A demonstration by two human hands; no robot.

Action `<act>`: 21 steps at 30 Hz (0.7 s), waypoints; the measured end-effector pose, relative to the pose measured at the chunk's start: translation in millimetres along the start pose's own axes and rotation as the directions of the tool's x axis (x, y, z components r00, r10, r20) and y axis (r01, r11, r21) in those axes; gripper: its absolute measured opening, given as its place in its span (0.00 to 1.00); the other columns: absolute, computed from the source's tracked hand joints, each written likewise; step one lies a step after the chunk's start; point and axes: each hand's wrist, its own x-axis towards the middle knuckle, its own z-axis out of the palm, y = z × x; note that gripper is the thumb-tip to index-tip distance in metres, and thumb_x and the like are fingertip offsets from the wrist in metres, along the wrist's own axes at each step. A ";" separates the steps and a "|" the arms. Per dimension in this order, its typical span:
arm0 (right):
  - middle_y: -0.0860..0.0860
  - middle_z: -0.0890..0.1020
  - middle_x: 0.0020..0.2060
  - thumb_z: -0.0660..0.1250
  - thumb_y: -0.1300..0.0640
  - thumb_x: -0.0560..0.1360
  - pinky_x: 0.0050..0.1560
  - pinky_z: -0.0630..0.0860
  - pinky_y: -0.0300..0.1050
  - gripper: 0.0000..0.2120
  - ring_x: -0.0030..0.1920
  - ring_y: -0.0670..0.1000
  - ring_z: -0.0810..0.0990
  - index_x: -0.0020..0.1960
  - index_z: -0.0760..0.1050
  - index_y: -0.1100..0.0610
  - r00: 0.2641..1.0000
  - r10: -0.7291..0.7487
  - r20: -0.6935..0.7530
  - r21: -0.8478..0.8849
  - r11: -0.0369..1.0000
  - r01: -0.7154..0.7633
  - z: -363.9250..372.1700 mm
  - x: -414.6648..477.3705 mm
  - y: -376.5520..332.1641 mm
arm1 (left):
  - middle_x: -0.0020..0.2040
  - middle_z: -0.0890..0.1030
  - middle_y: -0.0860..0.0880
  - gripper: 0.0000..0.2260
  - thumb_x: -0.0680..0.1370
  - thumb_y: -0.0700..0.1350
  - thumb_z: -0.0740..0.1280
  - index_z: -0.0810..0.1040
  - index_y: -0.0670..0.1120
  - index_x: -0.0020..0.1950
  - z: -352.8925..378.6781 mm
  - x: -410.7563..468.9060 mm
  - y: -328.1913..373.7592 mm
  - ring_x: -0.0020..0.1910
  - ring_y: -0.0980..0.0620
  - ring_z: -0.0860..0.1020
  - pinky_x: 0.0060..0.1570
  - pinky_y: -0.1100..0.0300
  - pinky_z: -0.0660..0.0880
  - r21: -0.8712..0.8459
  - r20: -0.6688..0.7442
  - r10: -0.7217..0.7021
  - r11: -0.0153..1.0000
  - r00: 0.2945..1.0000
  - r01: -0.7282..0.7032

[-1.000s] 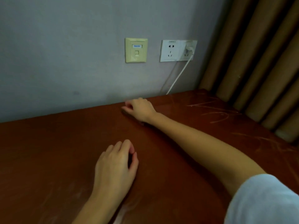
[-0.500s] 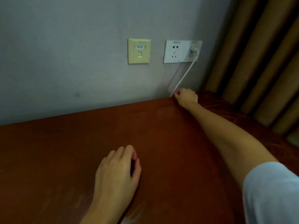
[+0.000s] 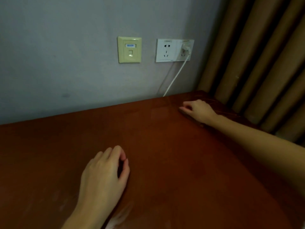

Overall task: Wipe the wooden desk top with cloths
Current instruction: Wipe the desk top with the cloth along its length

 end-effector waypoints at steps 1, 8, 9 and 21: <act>0.51 0.78 0.36 0.58 0.43 0.79 0.38 0.71 0.47 0.12 0.42 0.56 0.80 0.42 0.72 0.48 0.998 0.056 -0.019 -0.003 0.998 -0.056 0.9 5.9 12.0 | 0.30 0.66 0.59 0.10 0.71 0.47 0.70 0.68 0.55 0.39 0.4 0.7 0.3 0.28 0.61 0.68 0.26 0.70 0.60 0.003 0.006 0.003 1.000 1.000 -0.003; 0.61 0.80 0.54 0.57 0.48 0.80 0.50 0.73 0.51 0.17 0.54 0.63 0.78 0.58 0.78 0.56 0.936 0.327 -0.133 -0.011 0.944 -0.331 22.9 96.4 -4.5 | 0.31 0.66 0.59 0.09 0.73 0.51 0.65 0.64 0.58 0.40 3.6 3.2 -0.3 0.30 0.62 0.68 0.27 0.69 0.59 0.028 0.037 -0.002 1.000 0.999 0.001; 0.61 0.79 0.55 0.56 0.48 0.80 0.51 0.73 0.51 0.17 0.55 0.63 0.78 0.58 0.78 0.57 0.934 0.330 -0.135 -0.002 0.943 -0.333 25.3 104.4 -14.5 | 0.31 0.66 0.59 0.09 0.73 0.51 0.65 0.64 0.58 0.40 3.6 3.2 -0.7 0.30 0.61 0.68 0.26 0.68 0.60 0.034 0.031 0.004 0.999 1.000 -0.005; 0.59 0.81 0.45 0.57 0.41 0.79 0.46 0.76 0.53 0.15 0.47 0.61 0.80 0.47 0.75 0.49 0.999 -0.043 -0.021 -0.018 0.999 0.042 15.3 35.1 -20.6 | 0.32 0.68 0.58 0.08 0.73 0.46 0.68 0.69 0.53 0.41 7.7 -2.5 -4.4 0.31 0.57 0.69 0.28 0.68 0.60 -0.009 -0.038 0.030 0.999 0.999 -0.031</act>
